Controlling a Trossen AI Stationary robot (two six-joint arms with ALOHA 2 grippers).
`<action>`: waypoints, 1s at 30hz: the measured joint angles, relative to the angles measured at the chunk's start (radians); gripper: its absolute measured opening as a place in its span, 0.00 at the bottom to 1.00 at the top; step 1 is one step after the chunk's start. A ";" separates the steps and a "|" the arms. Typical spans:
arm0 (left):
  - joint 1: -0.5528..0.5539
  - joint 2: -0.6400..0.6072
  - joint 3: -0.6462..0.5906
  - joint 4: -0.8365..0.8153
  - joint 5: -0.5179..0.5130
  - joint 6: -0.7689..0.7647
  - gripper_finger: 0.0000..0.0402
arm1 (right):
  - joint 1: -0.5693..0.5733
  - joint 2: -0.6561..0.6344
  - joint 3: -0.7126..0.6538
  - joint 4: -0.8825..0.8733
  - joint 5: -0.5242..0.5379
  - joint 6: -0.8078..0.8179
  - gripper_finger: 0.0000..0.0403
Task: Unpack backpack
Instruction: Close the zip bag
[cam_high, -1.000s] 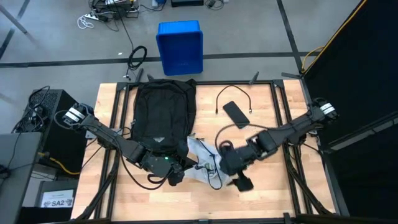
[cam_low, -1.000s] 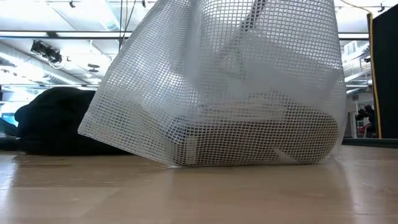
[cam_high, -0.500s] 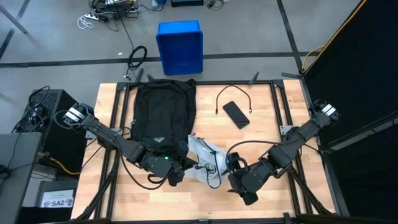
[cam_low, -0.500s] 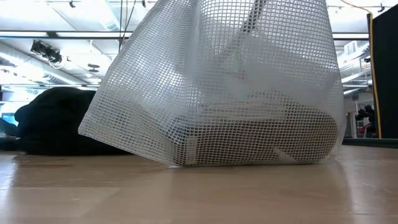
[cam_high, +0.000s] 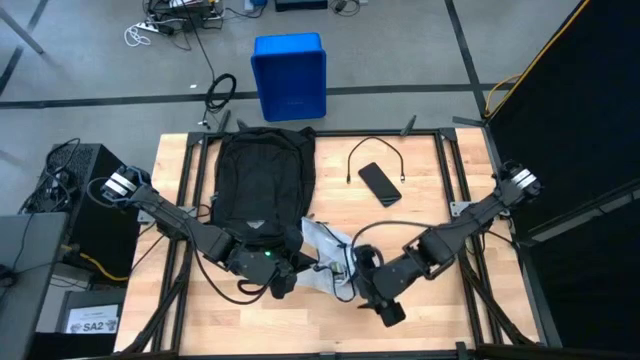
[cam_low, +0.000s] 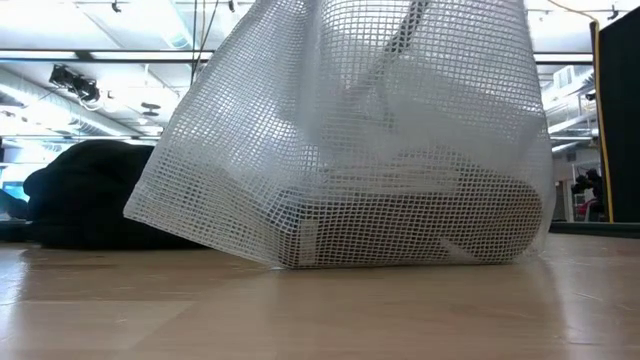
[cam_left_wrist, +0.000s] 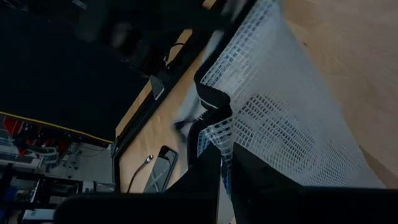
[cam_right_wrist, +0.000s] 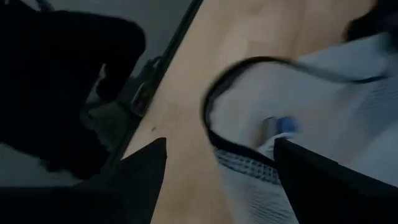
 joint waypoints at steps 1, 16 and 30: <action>0.000 0.000 0.000 -0.001 -0.003 0.000 0.00 | 0.013 0.015 0.000 0.001 -0.003 0.014 0.66; 0.000 0.000 0.000 0.005 -0.035 0.003 0.00 | 0.207 0.299 0.001 0.184 0.068 0.189 0.65; -0.056 -0.001 0.000 0.031 -0.030 -0.003 0.00 | 0.185 0.374 0.000 0.184 0.243 0.177 0.64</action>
